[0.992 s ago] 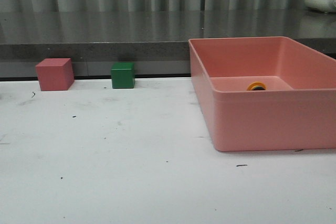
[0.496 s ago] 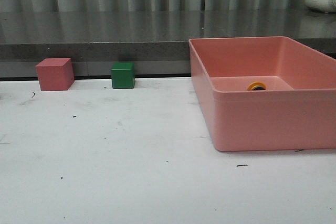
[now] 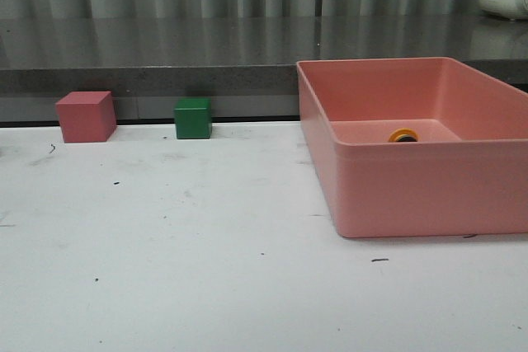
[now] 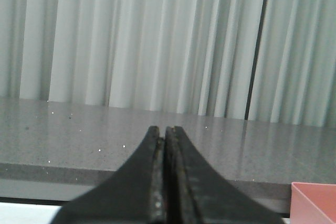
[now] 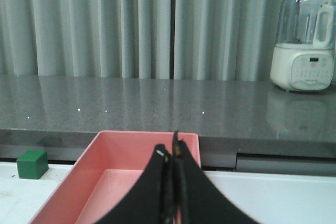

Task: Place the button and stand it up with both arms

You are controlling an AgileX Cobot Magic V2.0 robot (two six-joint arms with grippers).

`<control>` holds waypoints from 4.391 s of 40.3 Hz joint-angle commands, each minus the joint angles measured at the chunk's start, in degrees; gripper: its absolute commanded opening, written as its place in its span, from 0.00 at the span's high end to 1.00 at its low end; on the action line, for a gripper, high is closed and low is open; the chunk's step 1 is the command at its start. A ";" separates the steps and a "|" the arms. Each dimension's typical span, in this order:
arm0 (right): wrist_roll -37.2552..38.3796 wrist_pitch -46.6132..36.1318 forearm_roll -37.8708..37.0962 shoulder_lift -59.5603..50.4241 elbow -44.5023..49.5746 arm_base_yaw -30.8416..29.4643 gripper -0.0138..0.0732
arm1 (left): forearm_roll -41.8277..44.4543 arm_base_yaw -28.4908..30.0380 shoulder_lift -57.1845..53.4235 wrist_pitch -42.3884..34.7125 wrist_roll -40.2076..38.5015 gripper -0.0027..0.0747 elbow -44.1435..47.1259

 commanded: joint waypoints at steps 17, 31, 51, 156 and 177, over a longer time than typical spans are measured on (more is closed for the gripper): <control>-0.49 10.87 -1.43 18.68 -16.06 -0.17 0.92 | -2.30 0.07 17.16 15.52 0.06 0.99 -18.17; -0.49 9.88 -1.43 24.56 -15.41 -0.17 0.92 | -2.30 0.07 21.31 15.56 0.06 0.99 -18.17; -0.49 7.57 -1.37 25.11 -15.41 -0.17 0.92 | -1.69 0.07 21.31 15.24 0.06 0.99 -18.17; 4.83 50.01 -0.31 111.94 -81.62 7.77 0.08 | 2.09 0.07 21.31 15.24 0.06 0.26 -18.17; 9.20 45.27 -0.38 119.72 -83.15 6.92 0.13 | 2.09 0.07 21.31 15.24 0.06 0.26 -18.17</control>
